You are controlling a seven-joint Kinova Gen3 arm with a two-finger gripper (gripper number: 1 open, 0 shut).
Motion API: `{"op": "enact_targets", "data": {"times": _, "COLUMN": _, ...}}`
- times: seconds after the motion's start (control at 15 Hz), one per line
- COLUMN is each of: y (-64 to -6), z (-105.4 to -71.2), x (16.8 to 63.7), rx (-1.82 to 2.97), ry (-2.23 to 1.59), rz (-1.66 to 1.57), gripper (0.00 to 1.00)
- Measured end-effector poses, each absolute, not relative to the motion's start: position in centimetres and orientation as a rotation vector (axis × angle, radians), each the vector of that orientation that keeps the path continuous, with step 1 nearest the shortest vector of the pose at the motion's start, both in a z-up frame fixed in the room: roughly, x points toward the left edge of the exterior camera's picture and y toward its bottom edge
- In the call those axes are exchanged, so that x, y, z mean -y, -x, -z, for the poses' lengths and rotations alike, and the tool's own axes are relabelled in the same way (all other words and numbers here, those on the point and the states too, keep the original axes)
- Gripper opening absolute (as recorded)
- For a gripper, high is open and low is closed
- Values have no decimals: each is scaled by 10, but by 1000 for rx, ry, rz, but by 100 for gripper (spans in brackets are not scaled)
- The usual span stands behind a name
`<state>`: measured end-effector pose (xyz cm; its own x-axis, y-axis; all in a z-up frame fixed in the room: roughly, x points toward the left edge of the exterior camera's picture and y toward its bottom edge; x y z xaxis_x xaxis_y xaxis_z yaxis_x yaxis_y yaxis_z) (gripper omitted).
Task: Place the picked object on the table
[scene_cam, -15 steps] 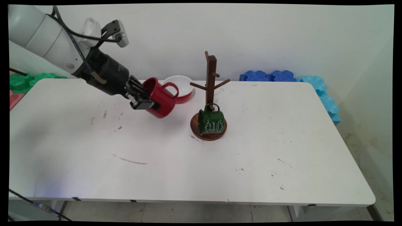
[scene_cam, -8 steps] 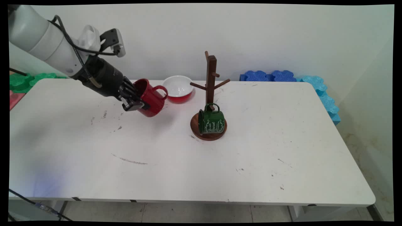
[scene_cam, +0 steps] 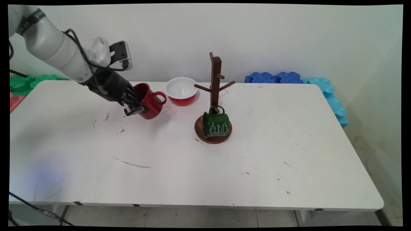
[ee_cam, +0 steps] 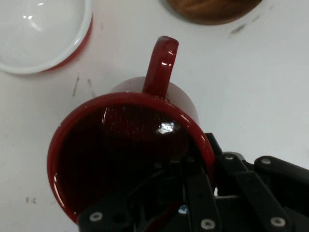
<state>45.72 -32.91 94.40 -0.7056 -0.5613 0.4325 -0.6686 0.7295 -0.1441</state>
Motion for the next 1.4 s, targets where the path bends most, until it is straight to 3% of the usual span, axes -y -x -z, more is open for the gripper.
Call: {"op": "enact_targets", "data": {"times": 1.4, "y": -450, "z": -881, "x": 379, "rx": 2677, "ry": -893, "rz": -389, "gripper": 0}}
